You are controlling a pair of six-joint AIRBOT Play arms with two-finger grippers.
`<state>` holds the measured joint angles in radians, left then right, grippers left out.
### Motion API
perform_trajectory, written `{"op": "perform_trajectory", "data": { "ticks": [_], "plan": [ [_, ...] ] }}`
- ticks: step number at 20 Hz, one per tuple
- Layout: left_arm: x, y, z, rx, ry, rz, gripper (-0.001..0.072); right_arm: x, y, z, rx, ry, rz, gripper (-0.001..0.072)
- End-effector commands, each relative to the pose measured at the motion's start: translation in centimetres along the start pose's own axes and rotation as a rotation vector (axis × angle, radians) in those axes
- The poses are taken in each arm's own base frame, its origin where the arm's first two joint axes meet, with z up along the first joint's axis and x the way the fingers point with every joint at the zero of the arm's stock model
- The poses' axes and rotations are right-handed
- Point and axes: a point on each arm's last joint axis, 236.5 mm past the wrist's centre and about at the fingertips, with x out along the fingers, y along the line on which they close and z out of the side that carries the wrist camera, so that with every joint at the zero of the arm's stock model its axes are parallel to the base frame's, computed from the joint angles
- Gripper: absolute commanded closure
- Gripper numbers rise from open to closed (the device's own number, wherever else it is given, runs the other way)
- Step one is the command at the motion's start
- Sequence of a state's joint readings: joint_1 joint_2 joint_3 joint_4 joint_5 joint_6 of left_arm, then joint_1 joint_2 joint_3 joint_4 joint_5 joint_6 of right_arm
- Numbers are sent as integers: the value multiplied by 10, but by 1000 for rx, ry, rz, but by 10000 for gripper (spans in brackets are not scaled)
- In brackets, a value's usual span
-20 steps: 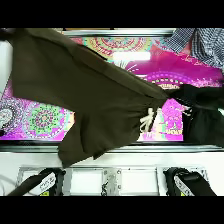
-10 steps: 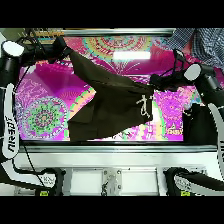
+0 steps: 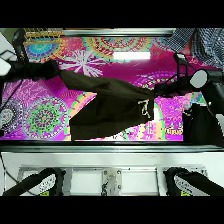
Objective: Fold the clothes and pants, and hang the long-sleeved shirts on hangers.
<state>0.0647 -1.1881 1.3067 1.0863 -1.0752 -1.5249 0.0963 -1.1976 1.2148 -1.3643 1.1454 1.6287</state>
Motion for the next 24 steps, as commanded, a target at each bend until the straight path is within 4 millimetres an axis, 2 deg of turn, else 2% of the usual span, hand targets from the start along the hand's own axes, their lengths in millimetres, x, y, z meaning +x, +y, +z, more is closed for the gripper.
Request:
{"op": "perform_trajectory", "data": {
  "ticks": [1,4,6,9,12,15,23,24],
  "plan": [
    [4,32,-94,-36,132,68,703,18,-17,-46,-24,107,-41,695],
    [19,55,-169,-95,241,97,703,45,-27,-79,-14,169,-51,695],
    [28,69,-207,-130,290,116,703,60,-34,-99,-2,198,-59,694],
    [40,86,-249,-171,345,143,703,84,-42,-119,21,189,-64,694],
    [47,97,-266,-191,346,164,703,101,-43,-134,62,170,-48,693],
    [50,101,-275,-200,353,172,703,108,-43,-143,83,197,-39,692],
    [47,99,-287,-207,396,168,686,111,-43,-142,85,195,-41,689],
    [46,98,-288,-209,405,166,441,111,-42,-142,89,194,-38,679]
  ]
}}
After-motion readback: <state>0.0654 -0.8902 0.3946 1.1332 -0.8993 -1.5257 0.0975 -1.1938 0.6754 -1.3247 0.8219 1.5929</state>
